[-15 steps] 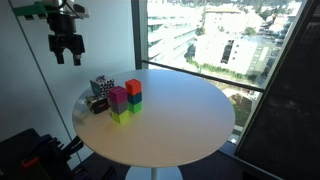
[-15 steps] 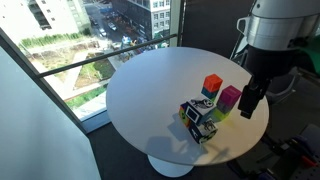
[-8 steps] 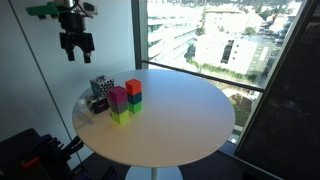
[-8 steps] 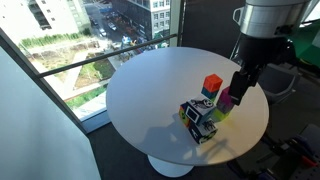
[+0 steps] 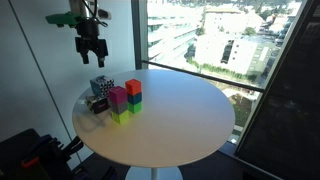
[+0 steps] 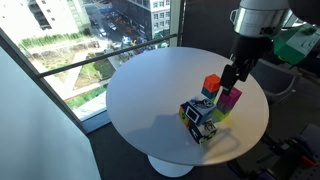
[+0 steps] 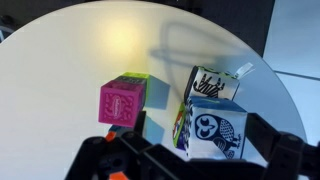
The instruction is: Put the pink block on the table
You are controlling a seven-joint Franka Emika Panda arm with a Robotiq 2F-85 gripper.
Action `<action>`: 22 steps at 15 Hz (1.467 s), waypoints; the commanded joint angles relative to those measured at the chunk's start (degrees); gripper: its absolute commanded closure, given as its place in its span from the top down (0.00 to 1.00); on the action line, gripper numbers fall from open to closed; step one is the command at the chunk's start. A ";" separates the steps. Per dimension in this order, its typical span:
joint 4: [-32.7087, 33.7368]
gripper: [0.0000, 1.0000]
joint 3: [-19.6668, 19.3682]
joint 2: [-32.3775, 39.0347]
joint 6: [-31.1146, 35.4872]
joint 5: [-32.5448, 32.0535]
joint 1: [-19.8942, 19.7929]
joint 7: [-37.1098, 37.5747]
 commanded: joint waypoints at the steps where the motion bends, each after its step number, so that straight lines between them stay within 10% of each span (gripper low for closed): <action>1: -0.10 1.00 -1.75 0.02 2.58 0.23 -1.10 -2.33; 22: -1.58 1.00 -4.49 0.89 6.55 -0.84 -4.25 -0.88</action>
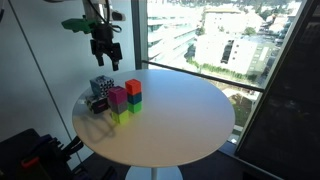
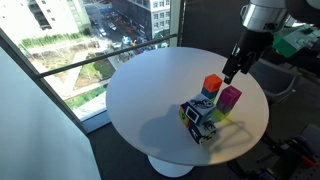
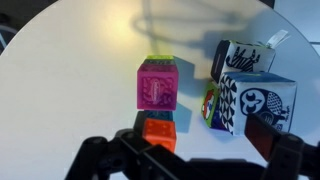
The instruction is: Put the pink block on the table
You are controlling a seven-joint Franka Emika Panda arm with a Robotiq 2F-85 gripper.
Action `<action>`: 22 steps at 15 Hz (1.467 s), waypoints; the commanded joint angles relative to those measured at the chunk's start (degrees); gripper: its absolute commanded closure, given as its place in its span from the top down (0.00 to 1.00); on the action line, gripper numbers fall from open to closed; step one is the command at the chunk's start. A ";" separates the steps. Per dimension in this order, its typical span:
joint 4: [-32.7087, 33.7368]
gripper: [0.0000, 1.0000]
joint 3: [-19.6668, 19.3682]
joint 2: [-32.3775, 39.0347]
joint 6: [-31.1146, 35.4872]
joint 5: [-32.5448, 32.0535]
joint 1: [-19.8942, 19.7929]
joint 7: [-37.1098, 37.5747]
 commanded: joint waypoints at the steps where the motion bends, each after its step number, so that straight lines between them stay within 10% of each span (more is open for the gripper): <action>1: -0.29 1.00 -0.93 0.34 -0.11 -0.84 -1.12 0.21; 22: -5.78 1.00 -1.95 7.47 16.08 -0.72 -1.43 -4.38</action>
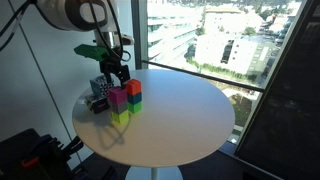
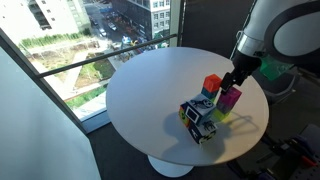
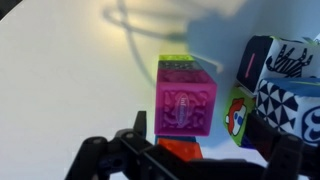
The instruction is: Put the pink block on the table
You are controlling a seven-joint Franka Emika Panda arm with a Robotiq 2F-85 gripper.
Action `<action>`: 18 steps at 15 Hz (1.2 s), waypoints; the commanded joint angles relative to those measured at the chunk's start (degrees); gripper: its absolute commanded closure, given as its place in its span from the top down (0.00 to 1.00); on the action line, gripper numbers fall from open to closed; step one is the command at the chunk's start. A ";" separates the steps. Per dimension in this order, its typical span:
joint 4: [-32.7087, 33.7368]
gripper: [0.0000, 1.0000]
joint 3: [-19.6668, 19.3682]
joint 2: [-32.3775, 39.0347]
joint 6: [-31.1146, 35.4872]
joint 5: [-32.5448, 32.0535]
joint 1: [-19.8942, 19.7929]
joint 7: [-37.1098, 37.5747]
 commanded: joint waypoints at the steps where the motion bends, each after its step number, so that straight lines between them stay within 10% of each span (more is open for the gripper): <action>1: -0.93 1.00 -0.10 0.32 2.80 -0.79 0.12 -0.92; 12: -1.69 1.00 -0.48 2.78 5.84 -1.21 -0.11 -0.59; 18: -1.30 0.41 -0.73 3.41 5.07 -2.40 -0.11 0.07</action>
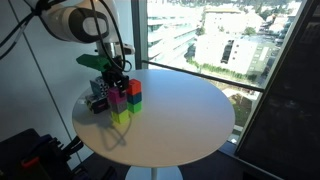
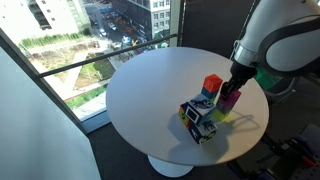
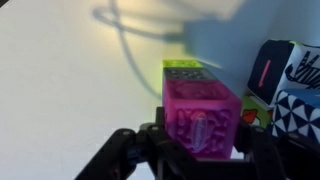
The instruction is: Put the pink block on the table
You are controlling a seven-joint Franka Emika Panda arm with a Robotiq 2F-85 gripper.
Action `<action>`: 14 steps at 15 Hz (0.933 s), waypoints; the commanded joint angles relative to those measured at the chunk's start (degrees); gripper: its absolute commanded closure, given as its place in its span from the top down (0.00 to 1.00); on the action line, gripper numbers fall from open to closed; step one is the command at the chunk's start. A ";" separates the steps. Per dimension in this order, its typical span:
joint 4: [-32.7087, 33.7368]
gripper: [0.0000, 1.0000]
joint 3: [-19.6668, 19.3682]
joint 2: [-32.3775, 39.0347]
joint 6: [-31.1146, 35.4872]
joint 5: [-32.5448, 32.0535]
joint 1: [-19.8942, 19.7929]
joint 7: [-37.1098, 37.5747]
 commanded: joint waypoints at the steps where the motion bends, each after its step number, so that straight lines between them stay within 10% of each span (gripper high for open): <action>1: 0.17 0.32 -0.37 -0.58 -0.26 -1.44 -0.14 0.21; 14: 1.89 0.25 -3.42 -3.90 -5.14 -1.83 -3.31 0.52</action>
